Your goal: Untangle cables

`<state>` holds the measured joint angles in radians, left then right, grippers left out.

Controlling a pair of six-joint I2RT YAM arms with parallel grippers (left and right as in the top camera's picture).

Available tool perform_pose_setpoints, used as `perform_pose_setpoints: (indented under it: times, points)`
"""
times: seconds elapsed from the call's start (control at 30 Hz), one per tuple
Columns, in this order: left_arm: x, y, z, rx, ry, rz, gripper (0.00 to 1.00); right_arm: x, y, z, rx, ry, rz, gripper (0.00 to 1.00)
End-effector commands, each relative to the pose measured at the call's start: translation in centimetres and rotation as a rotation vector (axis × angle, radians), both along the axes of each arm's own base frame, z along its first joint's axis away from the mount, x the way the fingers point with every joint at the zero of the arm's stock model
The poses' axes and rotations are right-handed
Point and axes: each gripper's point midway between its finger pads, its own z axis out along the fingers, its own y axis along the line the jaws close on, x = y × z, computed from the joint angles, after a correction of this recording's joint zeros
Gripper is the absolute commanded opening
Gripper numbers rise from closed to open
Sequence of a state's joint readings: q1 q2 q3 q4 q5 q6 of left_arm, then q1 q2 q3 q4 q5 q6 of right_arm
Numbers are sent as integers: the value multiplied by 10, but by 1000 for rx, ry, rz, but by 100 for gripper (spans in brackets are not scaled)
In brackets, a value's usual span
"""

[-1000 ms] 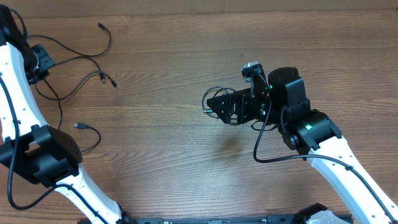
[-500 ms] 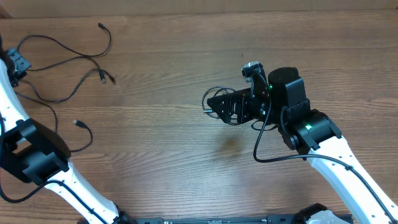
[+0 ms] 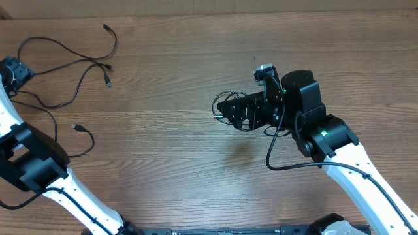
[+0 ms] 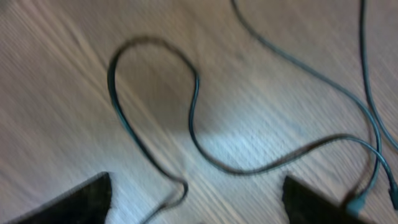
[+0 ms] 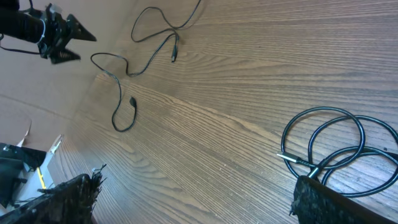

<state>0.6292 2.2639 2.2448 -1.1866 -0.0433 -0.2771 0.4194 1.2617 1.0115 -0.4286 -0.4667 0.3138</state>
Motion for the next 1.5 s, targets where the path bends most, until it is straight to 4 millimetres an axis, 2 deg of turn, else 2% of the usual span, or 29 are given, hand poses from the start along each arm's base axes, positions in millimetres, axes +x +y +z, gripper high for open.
perform_pose_setpoints:
  times: [0.0,0.1,0.27,0.53,0.6,0.63,0.67,0.73,0.87,0.93,1.0,1.2,1.33,1.37,1.4,1.43,1.47]
  points:
    - [-8,-8,-8,-59,24,62,100,5,1,5,1,-18,-2,100]
    - [-19,-14,-12,-97,61,125,100,5,1,5,1,-18,-3,100]
    - [-32,-8,-20,-61,138,142,100,4,1,4,-2,-11,-2,100]
    - [-26,3,-56,-71,165,116,95,1,-1,0,-12,11,-2,100]
    - [-24,9,-62,-67,157,124,86,1,-1,-1,-13,12,-3,100]
    - [-23,13,-65,-65,154,129,78,1,-1,-1,-13,12,-3,100]
    - [-23,19,-70,-60,147,137,63,1,-1,-1,-13,11,-3,100]
    - [-22,25,-75,-56,139,146,54,1,-1,-1,-13,11,-3,100]
    - [-16,36,-82,-58,94,156,21,1,-1,0,-11,9,-3,100]
    - [-9,42,-80,-61,46,157,9,1,-1,0,-11,8,-3,100]
    - [-1,49,-76,-57,-9,147,4,1,-1,0,-11,9,-3,100]
    - [11,67,-66,-32,-103,98,4,1,-1,0,-11,8,-3,100]
    - [37,62,-52,-122,-281,24,5,1,-1,0,-11,9,-3,100]
    - [48,55,-44,-174,-360,-17,9,1,-1,0,-11,9,-3,100]
    - [57,49,-36,-224,-429,-57,20,1,-1,0,-11,9,-3,100]
    - [61,44,-30,-263,-475,-84,38,1,-1,0,-11,9,-3,100]
    - [63,42,-27,-285,-499,-93,64,1,-1,0,-11,9,-3,100]
